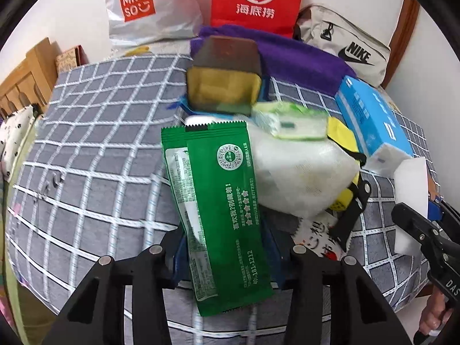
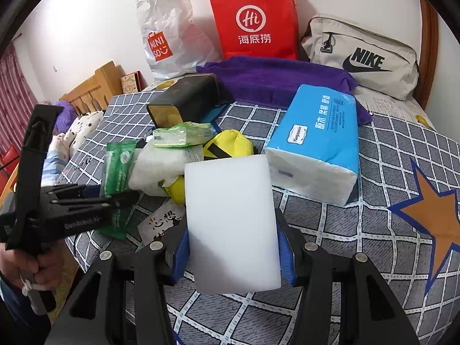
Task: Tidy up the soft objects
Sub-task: 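Lift the green packet with the left tool while the right tool lifts the white sponge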
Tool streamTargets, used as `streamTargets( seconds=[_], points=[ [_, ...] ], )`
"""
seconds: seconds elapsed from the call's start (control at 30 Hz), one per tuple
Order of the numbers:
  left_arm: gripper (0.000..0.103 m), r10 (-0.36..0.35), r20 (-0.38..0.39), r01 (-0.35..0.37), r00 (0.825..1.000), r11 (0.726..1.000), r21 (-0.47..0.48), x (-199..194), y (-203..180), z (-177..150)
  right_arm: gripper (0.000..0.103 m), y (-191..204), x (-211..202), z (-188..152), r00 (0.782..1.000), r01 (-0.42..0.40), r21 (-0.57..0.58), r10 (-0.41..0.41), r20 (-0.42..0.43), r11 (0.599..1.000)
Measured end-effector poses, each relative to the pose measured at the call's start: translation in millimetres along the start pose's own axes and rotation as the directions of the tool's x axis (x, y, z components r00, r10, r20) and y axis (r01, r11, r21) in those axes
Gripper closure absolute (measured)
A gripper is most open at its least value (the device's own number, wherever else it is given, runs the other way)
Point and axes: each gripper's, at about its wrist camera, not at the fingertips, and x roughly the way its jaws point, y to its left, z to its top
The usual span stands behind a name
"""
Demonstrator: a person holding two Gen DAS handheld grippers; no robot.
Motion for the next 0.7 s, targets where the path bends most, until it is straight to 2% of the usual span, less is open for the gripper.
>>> streamTargets(
  seconds=[0.43, 0.7],
  points=[
    [0.06, -0.073, 0.078, 0.073, 0.994, 0.997, 0.002, -30.8, 12.9, 40.9, 0.052, 2.0, -16.0, 34.1, 0.999, 0.016, -0.023, -0.015, 0.035, 1.0],
    [0.06, -0.115, 0.098, 0.114, 0.989, 0.993, 0.009, -31.8, 18.8, 79.3, 0.052, -4.3, -15.2, 67.2, 0.998, 0.057, -0.026, -0.055, 0.044, 0.998]
  ],
)
